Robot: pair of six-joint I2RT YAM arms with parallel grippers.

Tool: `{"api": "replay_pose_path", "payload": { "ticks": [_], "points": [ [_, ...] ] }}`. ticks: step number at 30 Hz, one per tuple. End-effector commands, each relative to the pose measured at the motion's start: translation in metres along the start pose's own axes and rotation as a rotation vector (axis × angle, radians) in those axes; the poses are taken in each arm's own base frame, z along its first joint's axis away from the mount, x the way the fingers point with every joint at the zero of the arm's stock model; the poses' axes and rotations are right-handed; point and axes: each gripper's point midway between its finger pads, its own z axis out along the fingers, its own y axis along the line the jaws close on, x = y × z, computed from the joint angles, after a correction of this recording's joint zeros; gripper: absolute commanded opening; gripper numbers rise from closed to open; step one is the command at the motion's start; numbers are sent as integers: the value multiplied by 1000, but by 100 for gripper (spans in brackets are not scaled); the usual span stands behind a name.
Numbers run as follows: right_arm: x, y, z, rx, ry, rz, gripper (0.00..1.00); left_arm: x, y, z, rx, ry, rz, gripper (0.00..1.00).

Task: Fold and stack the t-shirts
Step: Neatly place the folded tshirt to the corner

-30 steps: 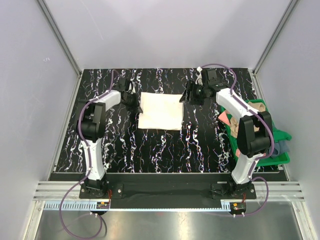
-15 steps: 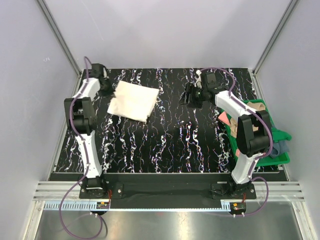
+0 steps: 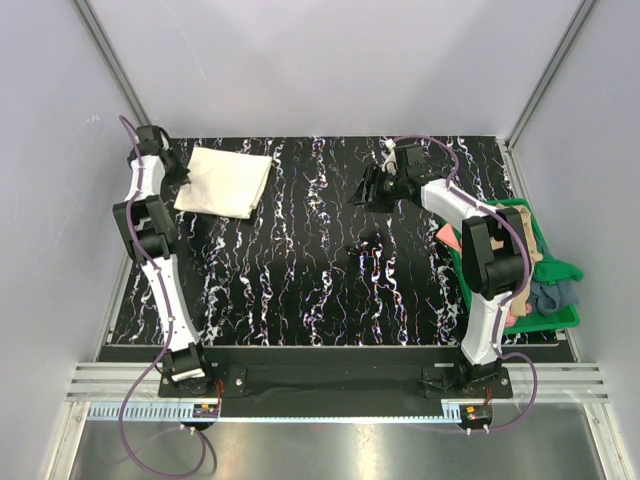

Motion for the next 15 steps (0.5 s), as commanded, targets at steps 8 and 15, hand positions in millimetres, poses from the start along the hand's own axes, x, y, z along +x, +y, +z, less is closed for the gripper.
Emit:
{"api": "replay_pose_path", "payload": {
  "ticks": [8,15],
  "points": [
    [-14,16,9,-69,-28,-25,67,-53,33,-19,-50,-173,-158,0],
    [-19,23,-2,-74,-54,-37,67,-76,27,-30,-21,-243,-135,0]
  ]
}}
